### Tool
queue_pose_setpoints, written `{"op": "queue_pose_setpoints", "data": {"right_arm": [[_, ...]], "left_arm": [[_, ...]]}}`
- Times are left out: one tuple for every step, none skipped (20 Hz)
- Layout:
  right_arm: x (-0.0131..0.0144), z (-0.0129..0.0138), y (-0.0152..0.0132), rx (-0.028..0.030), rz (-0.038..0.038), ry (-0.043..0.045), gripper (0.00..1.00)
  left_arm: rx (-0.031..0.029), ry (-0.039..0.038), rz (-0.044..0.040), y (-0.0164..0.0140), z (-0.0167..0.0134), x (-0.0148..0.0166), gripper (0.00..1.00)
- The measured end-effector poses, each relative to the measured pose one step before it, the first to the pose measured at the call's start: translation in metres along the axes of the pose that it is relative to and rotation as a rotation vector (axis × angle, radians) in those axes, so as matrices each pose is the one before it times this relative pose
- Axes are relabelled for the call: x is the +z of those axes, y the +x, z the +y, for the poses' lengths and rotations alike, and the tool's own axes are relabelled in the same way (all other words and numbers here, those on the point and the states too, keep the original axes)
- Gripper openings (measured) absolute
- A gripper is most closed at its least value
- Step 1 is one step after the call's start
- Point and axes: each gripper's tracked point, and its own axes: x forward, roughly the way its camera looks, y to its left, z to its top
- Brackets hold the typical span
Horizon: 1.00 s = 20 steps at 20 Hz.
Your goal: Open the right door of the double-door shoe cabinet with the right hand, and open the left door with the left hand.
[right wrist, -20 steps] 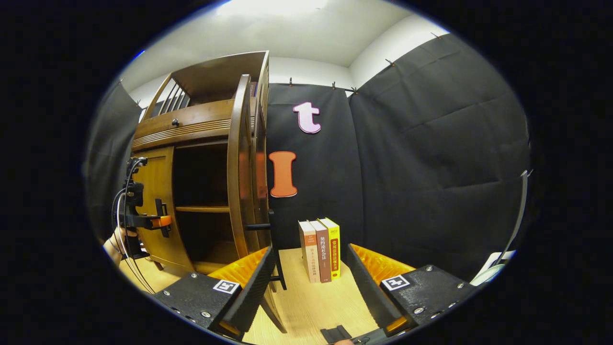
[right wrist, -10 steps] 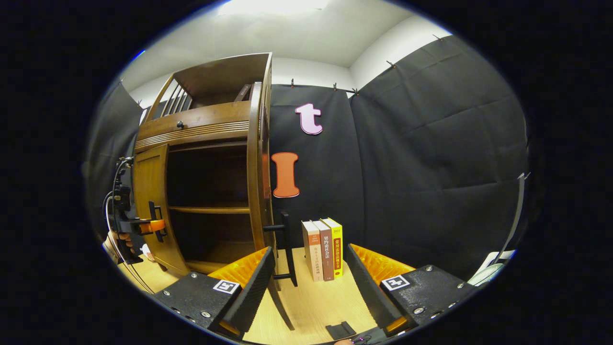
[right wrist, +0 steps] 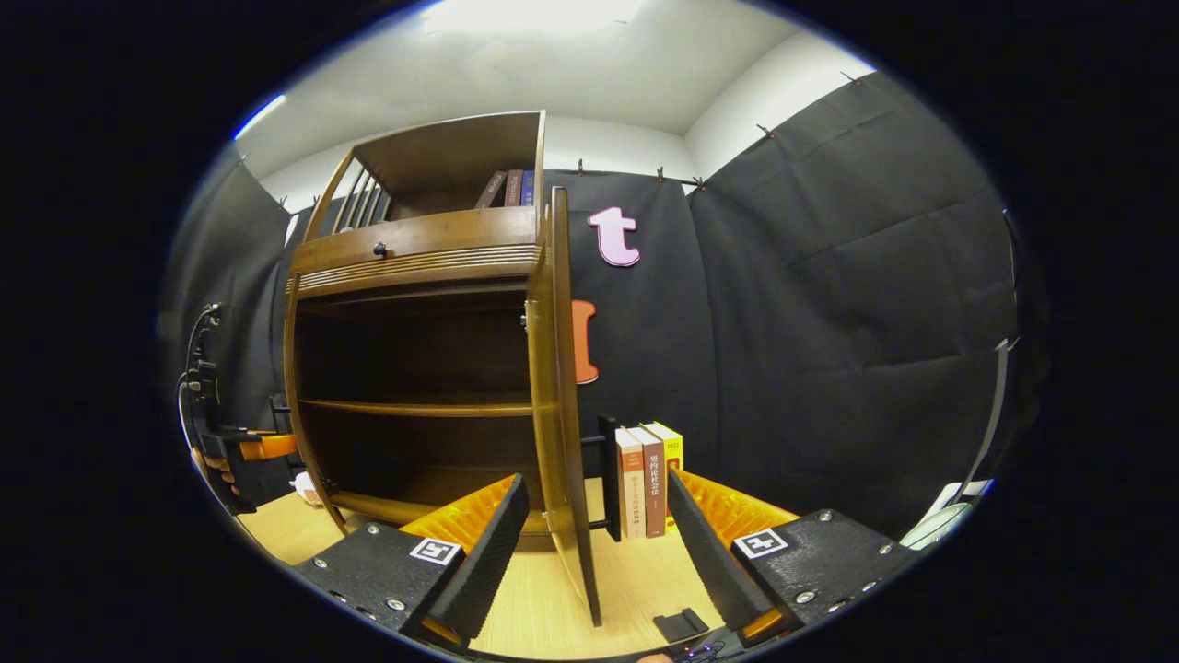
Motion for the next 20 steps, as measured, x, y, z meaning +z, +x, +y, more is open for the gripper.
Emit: {"op": "queue_pose_setpoints", "data": {"right_arm": [[0.00125,0.00243,-0.00273,0.00266,-0.00130,-0.00375,0.92],[0.00111,0.00205,-0.00217,0.00072,-0.00112,-0.00426,0.92],[-0.00016,0.00266,-0.00103,0.00384,0.00042,-0.00289,0.92],[-0.00013,0.00436,-0.00160,0.00605,0.00103,-0.00027,0.92],[0.00010,0.00542,-0.00124,0.00810,0.00085,-0.00036,0.92],[0.00000,0.00566,-0.00051,0.00593,0.00070,-0.00038,0.92],[-0.00051,0.00425,0.00000,0.00812,0.00195,-0.00259,0.92],[-0.00129,0.00292,0.00012,0.00478,0.00365,-0.00273,0.92],[-0.00069,0.00320,-0.00147,0.00492,0.00297,-0.00189,0.92],[-0.00026,0.00340,-0.00079,0.00278,0.00196,0.00019,0.92],[0.00086,0.00176,-0.00084,0.00384,-0.00133,0.00220,0.92],[0.00091,0.00416,0.00040,0.00264,-0.00378,0.00254,0.92],[0.00009,0.00326,0.00072,0.00248,-0.00137,0.00126,0.92],[-0.00060,0.00399,0.00116,0.00379,0.00000,0.00014,0.92],[-0.00033,0.00152,0.00070,0.00336,0.00026,-0.00075,0.92],[-0.00127,0.00312,0.00096,0.00337,0.00222,-0.00186,0.92],[-0.00123,0.00304,0.00257,0.00408,0.00443,-0.00119,0.92],[-0.00052,0.00363,0.00205,0.00395,0.00296,0.00202,0.92],[-0.00149,0.00264,0.00197,0.00357,0.00312,0.00521,0.92],[-0.00198,0.00374,0.00091,0.00723,0.00121,0.00538,0.92]], "left_arm": [[0.00049,-0.00137,0.00242,-0.00560,0.00448,-0.00039,0.32],[0.00025,0.00252,0.00255,-0.00767,0.00599,0.00167,0.32],[0.00337,-0.00199,0.00455,-0.00655,0.00593,0.00017,0.28],[-0.00362,0.00012,0.00535,-0.00541,0.00494,-0.00011,0.24],[-0.00084,0.00058,-0.00155,-0.00173,0.00438,-0.00075,0.22],[-0.00015,-0.00102,0.00223,-0.00323,0.00331,-0.00016,0.24],[0.00049,0.00040,-0.00059,-0.00546,0.00420,-0.00030,0.20],[0.00330,-0.00256,0.00015,-0.00464,0.00575,-0.00025,0.20],[0.00210,0.00124,0.00065,-0.00531,0.00627,0.00208,0.22],[0.00494,0.00134,0.00045,-0.00505,0.00594,0.00114,0.22],[0.00723,0.00355,0.00200,-0.00493,0.00534,-0.00087,0.22],[0.01178,0.00653,0.00000,-0.00514,0.00724,0.00039,0.22],[0.01372,0.00575,-0.00023,-0.00484,0.00802,-0.00045,0.20],[0.01339,0.00250,-0.00182,-0.00448,0.00890,0.00013,0.22],[0.01965,0.00248,-0.00816,-0.00299,0.00971,0.00184,0.22],[0.03829,-0.00566,0.01027,0.00195,0.01311,-0.00463,0.22],[0.02078,0.01302,-0.01571,-0.00927,0.01336,0.00328,0.13],[0.01385,0.00593,0.00465,-0.00007,0.00984,-0.00262,0.11],[0.01243,-0.00247,-0.00847,-0.00279,0.00793,0.00181,0.11],[0.00391,-0.01125,0.00774,-0.00208,0.00777,-0.00201,0.12]]}}
